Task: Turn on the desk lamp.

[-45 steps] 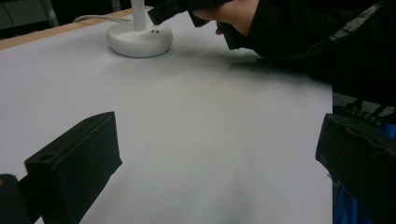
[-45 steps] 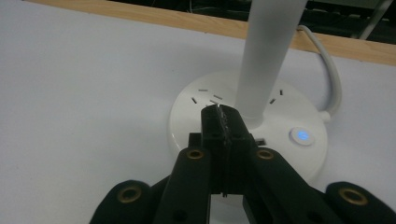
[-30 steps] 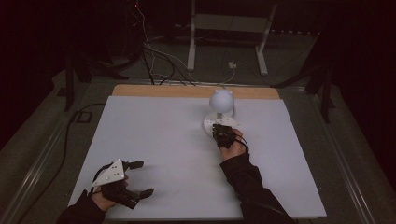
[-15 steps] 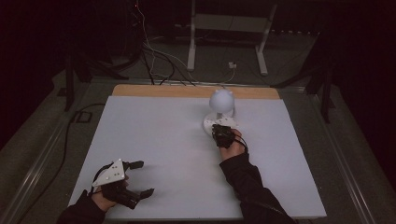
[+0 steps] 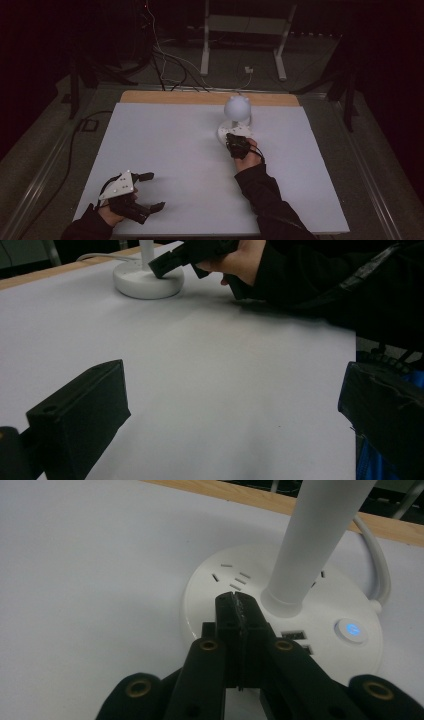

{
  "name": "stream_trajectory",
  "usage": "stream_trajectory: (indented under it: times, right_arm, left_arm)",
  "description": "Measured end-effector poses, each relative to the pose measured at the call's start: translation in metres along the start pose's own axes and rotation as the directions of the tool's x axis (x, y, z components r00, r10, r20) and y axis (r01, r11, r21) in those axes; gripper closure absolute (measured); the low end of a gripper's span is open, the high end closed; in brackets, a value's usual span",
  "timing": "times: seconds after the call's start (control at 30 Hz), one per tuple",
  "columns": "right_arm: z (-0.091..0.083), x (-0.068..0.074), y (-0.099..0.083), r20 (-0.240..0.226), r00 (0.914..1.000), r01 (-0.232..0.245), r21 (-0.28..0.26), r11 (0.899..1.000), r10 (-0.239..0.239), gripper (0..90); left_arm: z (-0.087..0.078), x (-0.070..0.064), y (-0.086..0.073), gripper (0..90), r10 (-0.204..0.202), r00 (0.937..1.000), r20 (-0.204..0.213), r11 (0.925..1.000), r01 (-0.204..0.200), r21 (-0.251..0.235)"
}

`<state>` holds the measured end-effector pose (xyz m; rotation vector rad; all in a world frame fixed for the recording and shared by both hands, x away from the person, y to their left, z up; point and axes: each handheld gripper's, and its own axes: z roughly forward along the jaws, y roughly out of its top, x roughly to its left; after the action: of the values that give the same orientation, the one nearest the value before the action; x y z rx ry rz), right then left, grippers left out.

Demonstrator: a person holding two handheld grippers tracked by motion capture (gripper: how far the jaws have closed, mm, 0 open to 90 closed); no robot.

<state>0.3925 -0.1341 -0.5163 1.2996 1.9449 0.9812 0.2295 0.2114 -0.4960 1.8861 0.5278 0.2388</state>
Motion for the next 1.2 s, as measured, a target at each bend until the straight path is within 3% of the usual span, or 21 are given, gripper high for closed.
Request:
stream_trajectory:
  times: [0.47, 0.6, 0.73, 0.93, 1.03, 1.2]
  right_arm:
    - [0.002, -0.001, -0.002, 0.021, 0.9997, 0.013, -0.017, 1.0, -0.013, 90.0]
    - [0.0, -0.004, -0.001, -0.007, 0.9993, -0.037, -0.005, 0.999, 0.037, 87.5]
    - [-0.004, -0.007, 0.0, -0.025, 0.9991, -0.036, -0.022, 0.999, 0.035, 78.4]
    - [-0.013, -0.01, 0.003, -0.076, 0.9959, -0.057, -0.099, 0.994, 0.049, 48.3]
    - [-0.017, -0.011, 0.005, -0.102, 0.9942, -0.048, -0.13, 0.99, 0.034, 39.7]
    - [-0.022, -0.013, 0.009, -0.102, 0.9938, -0.057, -0.13, 0.99, 0.044, 29.5]
  left_arm:
    - [0.0, 0.0, 0.0, 0.3, 0.001, 1.0, 0.0, 1.0, -0.001, 0.003]
    - [0.0, 0.0, 0.0, 0.3, 0.002, 1.0, 0.0, 1.0, -0.002, 0.003]
    - [0.0, 0.0, 0.0, 0.3, 0.002, 1.0, -0.001, 1.0, -0.002, 0.003]
    - [0.001, 0.0, 0.0, 0.3, 0.002, 1.0, -0.001, 1.0, -0.002, 0.005]
    - [0.001, 0.0, 0.0, 0.3, 0.002, 1.0, -0.001, 1.0, -0.002, 0.005]
    - [0.001, 0.0, 0.0, 0.3, 0.002, 1.0, -0.001, 1.0, -0.002, 0.006]
